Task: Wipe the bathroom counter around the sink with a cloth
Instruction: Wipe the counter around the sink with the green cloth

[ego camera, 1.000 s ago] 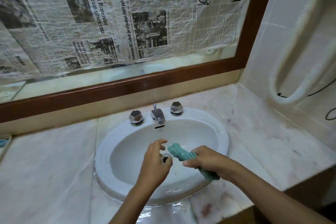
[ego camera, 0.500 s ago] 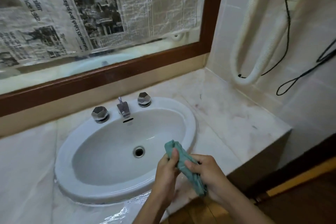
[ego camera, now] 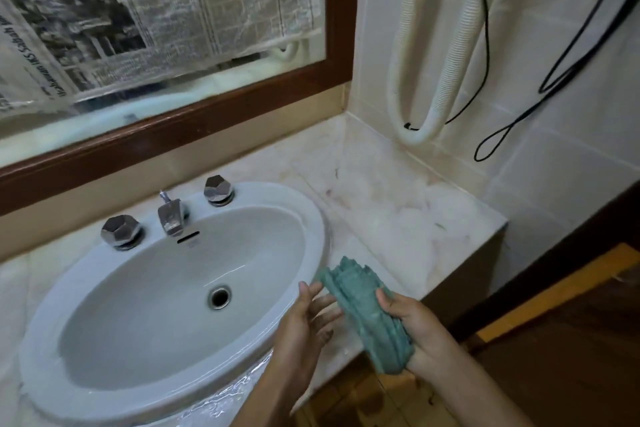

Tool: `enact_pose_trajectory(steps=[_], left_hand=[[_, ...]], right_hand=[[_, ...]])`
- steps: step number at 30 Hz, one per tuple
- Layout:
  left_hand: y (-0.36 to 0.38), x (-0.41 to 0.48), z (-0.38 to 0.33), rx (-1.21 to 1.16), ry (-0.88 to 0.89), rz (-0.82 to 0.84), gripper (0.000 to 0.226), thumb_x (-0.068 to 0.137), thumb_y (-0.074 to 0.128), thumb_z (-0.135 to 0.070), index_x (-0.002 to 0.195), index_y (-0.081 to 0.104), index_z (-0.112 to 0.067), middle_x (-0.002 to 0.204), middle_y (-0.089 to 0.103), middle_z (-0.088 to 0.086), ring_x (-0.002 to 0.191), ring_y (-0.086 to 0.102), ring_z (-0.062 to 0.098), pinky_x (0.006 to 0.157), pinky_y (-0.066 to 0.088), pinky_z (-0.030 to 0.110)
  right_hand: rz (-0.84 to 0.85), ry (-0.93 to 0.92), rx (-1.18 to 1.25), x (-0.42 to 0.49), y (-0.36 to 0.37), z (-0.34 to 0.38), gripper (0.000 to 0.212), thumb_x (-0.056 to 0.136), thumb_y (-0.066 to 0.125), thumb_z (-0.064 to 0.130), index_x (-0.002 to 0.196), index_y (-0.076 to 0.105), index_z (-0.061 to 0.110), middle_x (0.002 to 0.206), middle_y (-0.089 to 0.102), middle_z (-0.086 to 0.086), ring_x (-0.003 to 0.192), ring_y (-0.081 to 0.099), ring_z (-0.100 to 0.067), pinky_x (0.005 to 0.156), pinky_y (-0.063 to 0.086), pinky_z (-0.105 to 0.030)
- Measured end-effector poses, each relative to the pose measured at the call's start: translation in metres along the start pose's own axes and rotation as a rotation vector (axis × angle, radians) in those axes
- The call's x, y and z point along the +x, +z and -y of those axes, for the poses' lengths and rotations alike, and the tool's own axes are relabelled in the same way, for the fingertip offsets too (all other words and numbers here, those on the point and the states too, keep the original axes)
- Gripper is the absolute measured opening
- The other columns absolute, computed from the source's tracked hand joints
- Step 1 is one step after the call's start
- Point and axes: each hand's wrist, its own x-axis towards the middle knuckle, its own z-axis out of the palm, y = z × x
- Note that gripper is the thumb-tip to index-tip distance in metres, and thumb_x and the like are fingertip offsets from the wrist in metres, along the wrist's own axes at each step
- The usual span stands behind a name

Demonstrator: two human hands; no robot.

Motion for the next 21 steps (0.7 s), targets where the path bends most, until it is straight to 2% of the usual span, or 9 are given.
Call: enact_pose_trajectory(steps=[2, 5, 8, 10, 12, 15, 16, 18, 21], left_hand=[[0.003, 0.007, -0.008, 0.118, 0.056, -0.06, 0.034, 0.099, 0.044, -0.038, 0.113, 0.064, -0.014, 0.099, 0.075, 0.005, 0.087, 0.062, 0.025, 0.08, 0.044, 0.04], [0.005, 0.021, -0.02, 0.342, 0.205, -0.129, 0.017, 0.097, 0.053, -0.024, 0.102, 0.069, -0.021, 0.099, 0.072, 0.001, 0.086, 0.065, 0.02, 0.066, 0.048, 0.028], [0.012, 0.039, -0.026, 0.525, 0.367, -0.179, 0.015, 0.091, 0.06, -0.017, 0.092, 0.071, -0.027, 0.097, 0.069, -0.005, 0.084, 0.067, 0.004, 0.066, 0.048, 0.016], [0.016, 0.055, -0.027, 0.696, 0.5, -0.244, 0.017, 0.087, 0.059, -0.017, 0.087, 0.069, -0.031, 0.101, 0.062, -0.012, 0.09, 0.062, 0.0, 0.071, 0.046, 0.015], [0.018, 0.07, -0.027, 0.884, 0.607, -0.286, 0.019, 0.085, 0.058, -0.015, 0.089, 0.067, -0.031, 0.107, 0.055, -0.01, 0.1, 0.057, 0.005, 0.079, 0.043, 0.017], [0.013, 0.094, -0.026, 1.101, 0.674, -0.33, 0.029, 0.083, 0.061, -0.014, 0.11, 0.064, -0.025, 0.129, 0.044, -0.001, 0.122, 0.043, 0.02, 0.092, 0.037, 0.023], [0.013, 0.102, -0.027, 1.176, 0.651, -0.352, 0.038, 0.082, 0.062, -0.02, 0.12, 0.059, -0.023, 0.14, 0.036, 0.003, 0.127, 0.038, 0.025, 0.098, 0.038, 0.031], [0.015, 0.116, -0.031, 1.308, 0.504, -0.374, 0.063, 0.082, 0.059, -0.038, 0.14, 0.039, -0.022, 0.156, 0.014, 0.008, 0.132, 0.034, 0.036, 0.105, 0.036, 0.046], [0.014, 0.131, -0.033, 1.341, 0.322, -0.312, 0.083, 0.085, 0.049, -0.059, 0.15, 0.008, -0.027, 0.161, 0.001, 0.006, 0.123, 0.048, 0.042, 0.101, 0.04, 0.047]], right_hand=[[-0.246, -0.198, -0.224, 0.009, -0.011, 0.025, 0.029, 0.082, 0.069, 0.011, 0.101, 0.066, -0.01, 0.078, 0.071, -0.024, 0.063, 0.069, -0.032, 0.058, 0.057, -0.037], [-0.666, -0.82, -0.994, 0.032, -0.033, 0.064, 0.008, 0.084, 0.061, -0.007, 0.087, 0.069, -0.008, 0.075, 0.064, -0.01, 0.072, 0.063, -0.031, 0.06, 0.047, -0.024], [-0.746, -1.196, -1.719, 0.062, -0.053, 0.08, 0.039, 0.073, 0.053, -0.018, 0.103, 0.071, 0.0, 0.093, 0.059, -0.015, 0.084, 0.049, -0.031, 0.062, 0.042, -0.03], [-0.584, -1.176, -1.922, 0.082, -0.064, 0.07, 0.043, 0.071, 0.044, -0.01, 0.1, 0.072, 0.006, 0.093, 0.06, -0.013, 0.083, 0.045, -0.028, 0.06, 0.045, -0.033], [-0.306, -0.881, -2.075, 0.096, -0.071, 0.053, 0.039, 0.07, 0.047, -0.005, 0.098, 0.07, 0.008, 0.093, 0.057, -0.009, 0.088, 0.048, -0.027, 0.062, 0.051, -0.035], [-0.161, -0.461, -2.03, 0.094, -0.069, 0.052, 0.035, 0.087, 0.058, 0.022, 0.121, 0.062, 0.013, 0.114, 0.047, -0.004, 0.111, 0.046, -0.024, 0.09, 0.046, -0.035], [-0.182, -0.442, -1.954, 0.093, -0.067, 0.055, 0.045, 0.086, 0.06, 0.041, 0.123, 0.061, 0.015, 0.116, 0.046, -0.003, 0.112, 0.045, -0.021, 0.093, 0.044, -0.034], [-0.247, -0.646, -1.97, 0.093, -0.062, 0.06, 0.063, 0.082, 0.047, 0.063, 0.125, 0.06, 0.019, 0.124, 0.049, -0.005, 0.113, 0.047, -0.022, 0.093, 0.044, -0.038], [-0.162, -0.621, -2.132, 0.105, -0.063, 0.057, 0.064, 0.091, 0.015, 0.064, 0.149, 0.023, 0.038, 0.159, 0.018, -0.001, 0.143, 0.02, -0.029, 0.112, 0.026, -0.046]])
